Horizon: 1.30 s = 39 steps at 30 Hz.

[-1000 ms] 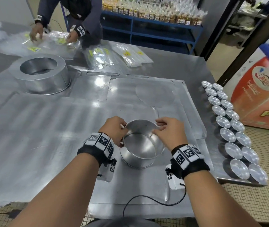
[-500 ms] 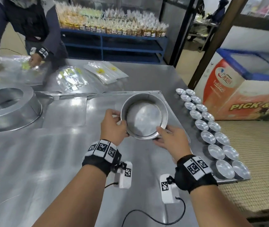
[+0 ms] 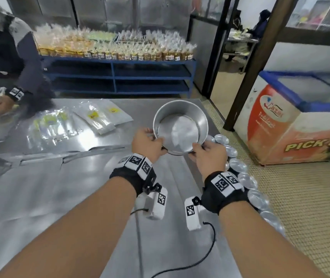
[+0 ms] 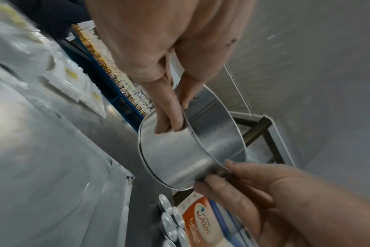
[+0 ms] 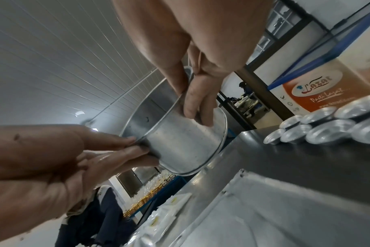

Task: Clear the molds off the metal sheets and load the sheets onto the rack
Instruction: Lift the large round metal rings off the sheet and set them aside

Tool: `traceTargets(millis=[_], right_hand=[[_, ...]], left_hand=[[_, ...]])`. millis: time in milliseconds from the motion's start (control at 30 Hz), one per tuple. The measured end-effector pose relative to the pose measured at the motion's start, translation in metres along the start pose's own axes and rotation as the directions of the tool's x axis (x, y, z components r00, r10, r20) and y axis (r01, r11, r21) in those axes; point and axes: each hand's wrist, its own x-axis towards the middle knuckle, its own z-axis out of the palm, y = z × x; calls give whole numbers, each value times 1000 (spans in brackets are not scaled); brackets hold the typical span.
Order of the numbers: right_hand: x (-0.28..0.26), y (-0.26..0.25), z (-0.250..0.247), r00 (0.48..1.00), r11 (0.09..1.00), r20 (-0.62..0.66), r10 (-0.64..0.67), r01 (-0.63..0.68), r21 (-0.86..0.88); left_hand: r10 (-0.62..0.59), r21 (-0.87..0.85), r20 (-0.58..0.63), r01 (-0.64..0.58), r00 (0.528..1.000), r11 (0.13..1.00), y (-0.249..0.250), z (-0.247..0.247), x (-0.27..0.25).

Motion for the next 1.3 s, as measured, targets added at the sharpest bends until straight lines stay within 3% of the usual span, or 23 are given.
traceTargets(millis=[167,333,400,600,800,1033,1200,1300], right_hand=[[121,34,16,996,997,65,64,-62,-37],[207,48,19,989,989,18,146,-146,-7],[239,55,18,984,982,18,177,-175,-73],[318,104,31,971,971,66,229,-223,-86],[329,123,48,969,959,82,234,-217,-181],[346,137,61,978,918,19,209,-189,-348],[337,122,65,974,883,84,213,-155,-443],[326,115,70,955,911,119,270,-214,-351]], left_hand=[[67,225,-7,-64,998,972,-10,59,92],[180,494,-8,-153,984,856,-25,117,175],[203,576,23,-179,979,798,-34,136,202],[154,603,-8,-118,988,789,-74,167,257],[159,557,-13,-125,987,821,-112,171,280],[108,492,-82,-54,991,869,-119,177,287],[-2,446,-30,15,1000,895,-129,185,304],[-79,367,5,72,997,927,-124,186,298]])
